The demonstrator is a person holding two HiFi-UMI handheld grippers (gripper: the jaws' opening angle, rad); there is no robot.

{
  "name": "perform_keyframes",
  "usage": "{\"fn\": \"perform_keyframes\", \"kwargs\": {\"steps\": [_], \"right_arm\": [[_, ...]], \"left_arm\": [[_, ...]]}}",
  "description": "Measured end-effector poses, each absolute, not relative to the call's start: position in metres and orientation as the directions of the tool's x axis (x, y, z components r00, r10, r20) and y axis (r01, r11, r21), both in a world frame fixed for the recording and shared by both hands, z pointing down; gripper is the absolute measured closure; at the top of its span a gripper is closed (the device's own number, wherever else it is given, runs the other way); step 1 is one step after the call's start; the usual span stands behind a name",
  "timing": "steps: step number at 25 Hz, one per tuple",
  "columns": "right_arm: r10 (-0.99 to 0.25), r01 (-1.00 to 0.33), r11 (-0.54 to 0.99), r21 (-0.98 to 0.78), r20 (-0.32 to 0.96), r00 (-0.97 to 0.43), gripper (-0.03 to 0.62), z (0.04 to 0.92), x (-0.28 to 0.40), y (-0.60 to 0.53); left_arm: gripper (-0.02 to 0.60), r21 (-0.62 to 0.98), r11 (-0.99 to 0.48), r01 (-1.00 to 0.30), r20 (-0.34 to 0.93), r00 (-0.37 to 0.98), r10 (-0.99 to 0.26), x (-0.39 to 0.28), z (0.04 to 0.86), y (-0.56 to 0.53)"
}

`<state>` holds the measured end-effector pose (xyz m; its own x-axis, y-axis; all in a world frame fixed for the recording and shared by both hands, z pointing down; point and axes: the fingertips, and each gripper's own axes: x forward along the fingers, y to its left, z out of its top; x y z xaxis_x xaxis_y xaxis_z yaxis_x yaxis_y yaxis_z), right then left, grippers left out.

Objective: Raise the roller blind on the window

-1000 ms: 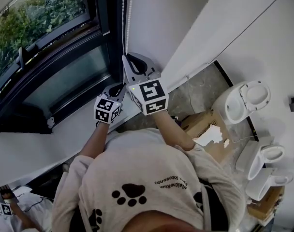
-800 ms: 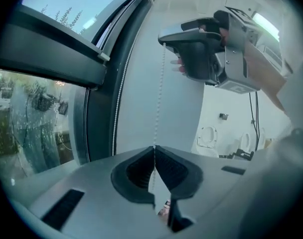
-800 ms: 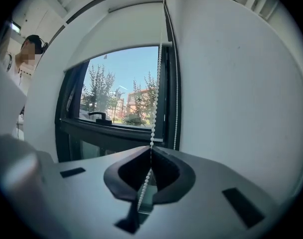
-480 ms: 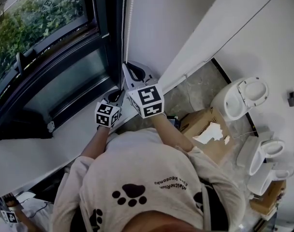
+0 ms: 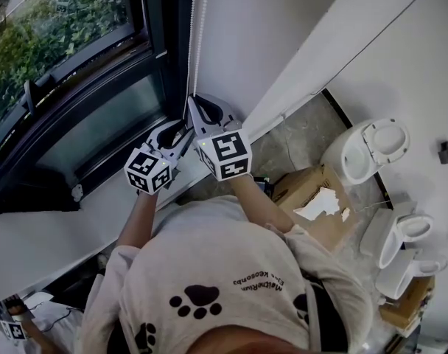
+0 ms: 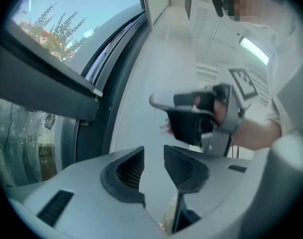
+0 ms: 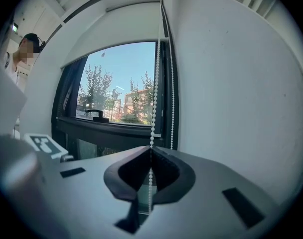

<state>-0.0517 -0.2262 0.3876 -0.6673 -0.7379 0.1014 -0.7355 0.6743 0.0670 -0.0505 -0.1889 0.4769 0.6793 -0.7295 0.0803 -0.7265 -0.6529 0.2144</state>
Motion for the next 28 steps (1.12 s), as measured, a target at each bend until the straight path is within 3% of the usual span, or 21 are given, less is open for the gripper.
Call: {"fn": "perform_keyframes", "kwargs": {"steps": [6, 13, 28], "right_arm": [[-0.738, -0.735, 0.675, 0.071, 0.097, -0.668, 0.585, 0.39, -0.056, -0.227], [-0.737, -0.734, 0.676, 0.067, 0.098, -0.669, 0.585, 0.389, -0.057, -0.225], [-0.736, -0.731, 0.676, 0.088, 0.105, -0.668, 0.585, 0.389, -0.058, -0.225]], "left_arm": [[0.465, 0.15, -0.67, -0.727, -0.029, 0.674, -0.738, -0.076, 0.385, -0.207], [0.465, 0.05, -0.704, -0.708, -0.067, 0.701, -0.71, -0.063, 0.297, -0.211], [0.495, -0.015, -0.729, -0.685, -0.097, 0.726, -0.68, -0.041, 0.216, -0.23]]}}
